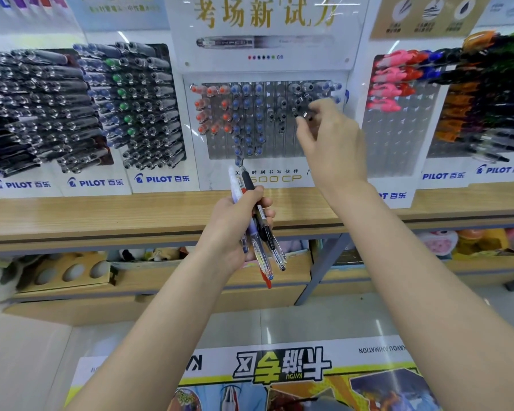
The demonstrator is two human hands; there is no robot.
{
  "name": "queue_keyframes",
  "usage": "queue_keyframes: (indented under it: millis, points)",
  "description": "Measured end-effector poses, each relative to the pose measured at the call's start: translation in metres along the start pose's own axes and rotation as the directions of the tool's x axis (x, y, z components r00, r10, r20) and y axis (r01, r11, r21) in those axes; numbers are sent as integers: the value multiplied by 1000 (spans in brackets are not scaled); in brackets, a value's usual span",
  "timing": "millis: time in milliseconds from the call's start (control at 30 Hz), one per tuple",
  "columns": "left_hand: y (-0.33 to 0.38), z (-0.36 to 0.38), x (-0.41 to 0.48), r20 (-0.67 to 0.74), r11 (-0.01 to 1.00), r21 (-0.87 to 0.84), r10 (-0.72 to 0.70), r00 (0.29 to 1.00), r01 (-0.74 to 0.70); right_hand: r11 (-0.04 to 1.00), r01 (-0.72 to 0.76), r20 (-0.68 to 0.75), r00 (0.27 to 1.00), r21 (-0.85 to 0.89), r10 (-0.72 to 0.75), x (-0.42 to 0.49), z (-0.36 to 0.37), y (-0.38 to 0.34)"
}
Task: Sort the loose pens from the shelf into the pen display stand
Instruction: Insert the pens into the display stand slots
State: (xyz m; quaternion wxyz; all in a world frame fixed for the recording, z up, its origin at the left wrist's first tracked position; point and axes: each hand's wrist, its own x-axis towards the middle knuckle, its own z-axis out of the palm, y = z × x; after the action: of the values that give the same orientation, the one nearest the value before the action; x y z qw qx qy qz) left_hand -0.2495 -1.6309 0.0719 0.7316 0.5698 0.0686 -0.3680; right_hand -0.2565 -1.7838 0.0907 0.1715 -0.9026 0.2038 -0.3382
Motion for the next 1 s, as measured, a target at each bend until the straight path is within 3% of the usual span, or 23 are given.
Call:
queue_keyframes:
  millis: [100, 300, 400, 567, 667, 767, 900, 1000]
  points:
    - [1, -1, 0, 5, 1000, 13, -13, 1000, 13, 997, 16, -40, 999, 74, -13, -3, -4, 1]
    - [4, 2, -1, 1, 999, 4, -35, 999, 35, 980, -26, -91, 996, -197, 8, 9, -4, 5]
    - [7, 3, 0, 1, 999, -3, -38, 999, 38, 983, -45, -104, 994, -181, 26, 9, -2, 2]
    - [7, 6, -1, 22, 999, -35, -20, 1000, 20, 978, -107, 26, 993, -181, 113, 9, -7, -3]
    - [6, 8, -3, 22, 999, -42, -5, 1000, 6, 993, -121, 47, 992, -3, 121, -12, -13, -8]
    - [2, 9, -5, 5, 998, -61, 10, 1000, -10, 955, -208, 223, 962, 212, 160, -47, -23, -11]
    - [1, 14, -7, -20, 998, -38, -49, 999, 48, 910, -326, 615, 781, 257, 106, -79, -38, -9]
    - [-2, 21, -9, -56, 997, -51, -65, 996, 62, 884, -350, 706, 708, 311, 32, -88, -45, -8]
